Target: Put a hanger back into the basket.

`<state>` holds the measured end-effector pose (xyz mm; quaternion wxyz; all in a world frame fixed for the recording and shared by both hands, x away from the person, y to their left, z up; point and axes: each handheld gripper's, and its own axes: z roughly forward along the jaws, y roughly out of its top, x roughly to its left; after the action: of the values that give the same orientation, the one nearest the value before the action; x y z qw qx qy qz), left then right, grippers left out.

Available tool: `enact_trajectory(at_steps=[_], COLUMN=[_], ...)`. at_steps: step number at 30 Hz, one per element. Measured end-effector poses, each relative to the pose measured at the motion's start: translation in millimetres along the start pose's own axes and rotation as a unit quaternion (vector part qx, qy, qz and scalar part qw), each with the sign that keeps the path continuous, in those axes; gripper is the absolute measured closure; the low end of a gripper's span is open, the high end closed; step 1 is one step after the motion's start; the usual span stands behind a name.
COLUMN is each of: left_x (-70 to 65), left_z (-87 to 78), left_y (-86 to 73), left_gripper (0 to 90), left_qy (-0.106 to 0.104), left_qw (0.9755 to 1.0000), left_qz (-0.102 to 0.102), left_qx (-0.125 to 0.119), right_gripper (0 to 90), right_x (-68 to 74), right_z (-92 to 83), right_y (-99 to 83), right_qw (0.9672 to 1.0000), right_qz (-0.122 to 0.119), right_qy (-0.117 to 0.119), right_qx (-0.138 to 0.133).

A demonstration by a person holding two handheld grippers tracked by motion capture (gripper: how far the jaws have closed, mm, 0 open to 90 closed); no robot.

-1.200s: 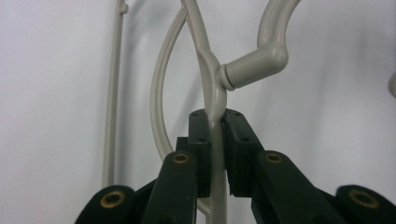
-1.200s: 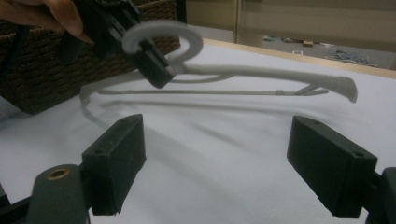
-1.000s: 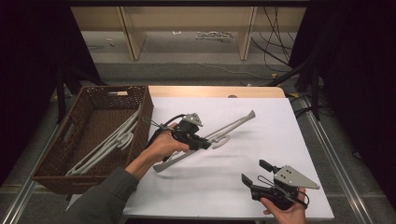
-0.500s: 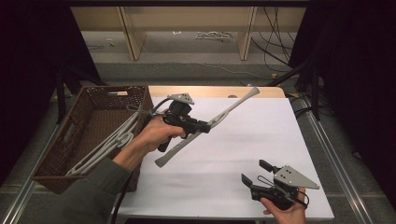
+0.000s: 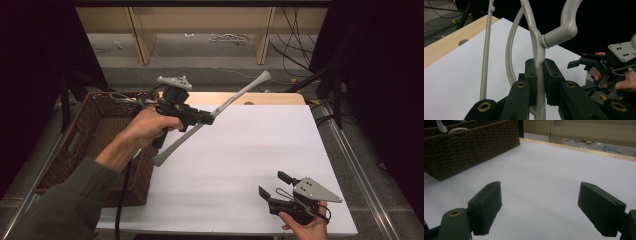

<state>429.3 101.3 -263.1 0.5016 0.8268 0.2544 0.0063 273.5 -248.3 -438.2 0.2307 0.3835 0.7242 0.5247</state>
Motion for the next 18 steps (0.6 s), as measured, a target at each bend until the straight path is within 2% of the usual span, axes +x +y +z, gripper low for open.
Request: enact_trajectory(at_steps=[3,4,5,6,7,18], left_x=[2.2,3.5,4.5,5.7,7.0,26.9], left_z=[-11.9,-15.9,-19.5,-22.7,-25.8,-56.8], left_y=[0.1,0.0,-0.6,-1.4,-2.5,-25.5], left_gripper=[82.3,82.2,82.3,82.3,82.3,82.3], left_qy=[0.013,0.015,0.019,0.021,0.025,0.049], left_qw=[0.9999,0.9999,0.9998,0.9998,0.9997,0.9985], left_qz=[0.003,0.003,0.001,0.0,-0.001,-0.012], left_qx=[0.001,0.0,-0.004,-0.007,-0.008,-0.023], right_gripper=[20.3,20.3,20.3,20.3,20.3,20.3], right_x=[0.1,0.1,-0.4,0.3,0.4,0.9], right_z=[-0.2,0.5,0.5,2.6,0.5,2.2], right_y=[0.2,0.1,-0.2,-1.0,-0.2,-0.8], right_qw=[1.0,1.0,1.0,1.0,1.0,1.0], right_qz=[0.0,0.005,-0.001,0.003,0.0,0.004], right_qy=[0.0,0.007,0.002,0.006,0.001,0.005], right_qx=[0.002,0.0,0.003,-0.005,0.007,-0.002])
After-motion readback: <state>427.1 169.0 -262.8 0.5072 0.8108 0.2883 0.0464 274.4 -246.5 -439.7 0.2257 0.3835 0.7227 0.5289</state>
